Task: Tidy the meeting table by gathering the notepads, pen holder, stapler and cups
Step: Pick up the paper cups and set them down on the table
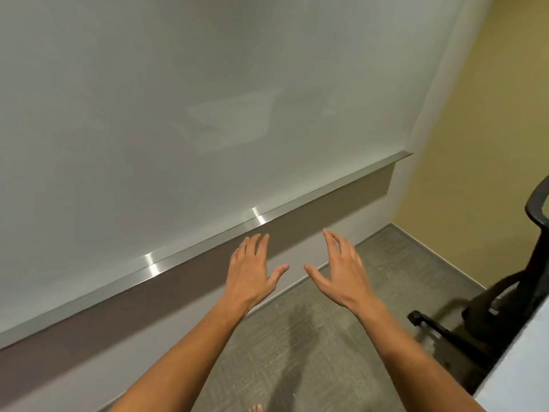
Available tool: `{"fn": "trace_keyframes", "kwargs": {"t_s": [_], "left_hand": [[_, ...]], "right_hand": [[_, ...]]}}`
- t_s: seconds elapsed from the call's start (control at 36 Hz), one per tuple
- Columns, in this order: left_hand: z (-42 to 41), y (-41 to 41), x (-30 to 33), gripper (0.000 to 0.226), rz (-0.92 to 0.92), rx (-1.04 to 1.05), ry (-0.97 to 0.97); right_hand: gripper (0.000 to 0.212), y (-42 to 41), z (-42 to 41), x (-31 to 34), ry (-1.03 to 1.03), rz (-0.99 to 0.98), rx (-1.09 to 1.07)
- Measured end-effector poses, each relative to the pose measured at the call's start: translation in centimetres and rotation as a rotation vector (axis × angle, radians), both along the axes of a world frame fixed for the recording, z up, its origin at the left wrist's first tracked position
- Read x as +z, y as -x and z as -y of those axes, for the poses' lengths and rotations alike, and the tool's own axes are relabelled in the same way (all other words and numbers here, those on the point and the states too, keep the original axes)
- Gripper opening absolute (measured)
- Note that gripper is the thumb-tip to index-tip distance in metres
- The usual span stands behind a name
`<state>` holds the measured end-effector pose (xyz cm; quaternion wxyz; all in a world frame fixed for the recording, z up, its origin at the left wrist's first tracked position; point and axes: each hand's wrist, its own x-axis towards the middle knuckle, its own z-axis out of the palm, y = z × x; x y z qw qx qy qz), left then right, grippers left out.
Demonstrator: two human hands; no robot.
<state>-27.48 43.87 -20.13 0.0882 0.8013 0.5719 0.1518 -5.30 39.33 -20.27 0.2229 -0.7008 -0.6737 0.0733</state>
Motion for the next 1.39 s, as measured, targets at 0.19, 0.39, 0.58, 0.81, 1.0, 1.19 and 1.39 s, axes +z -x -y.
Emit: {"fn": "trace_keyframes", "kwargs": {"t_s": [0.19, 0.39, 0.58, 0.81, 1.0, 1.19, 1.39], "left_hand": [[-10.2, -3.7, 0.5, 0.089, 0.004, -0.208, -0.003], [-17.8, -9.1, 0.9, 0.091, 0.013, -0.377, -0.017], [-23.1, -16.6, 0.3, 0.088, 0.023, -0.505, -0.013], [-27.4, -27.7, 0.1, 0.088, 0.022, -0.575, 0.011], [-30.3, -38.8, 1.0, 0.089, 0.011, -0.651, -0.017], [-32.8, -48.0, 1.9, 0.088, 0.026, -0.712, -0.031], [-36.0, -57.0, 1.7, 0.088, 0.015, -0.808, -0.017]], "right_hand": [[0.092, -2.1, -6.9, 1.1, -0.002, -0.012, -0.195], [0.093, -5.4, -11.1, 2.1, -0.030, 0.006, -0.354], [0.095, -12.0, -13.7, 1.2, -0.019, 0.028, -0.501], [0.093, -22.1, -16.7, 0.8, -0.011, 0.026, -0.586], [0.093, -31.7, -18.9, 2.0, -0.015, 0.026, -0.633], [0.093, -39.4, -20.5, 2.9, -0.023, 0.027, -0.708], [0.094, -45.9, -22.7, 2.3, -0.020, 0.016, -0.809]]}}
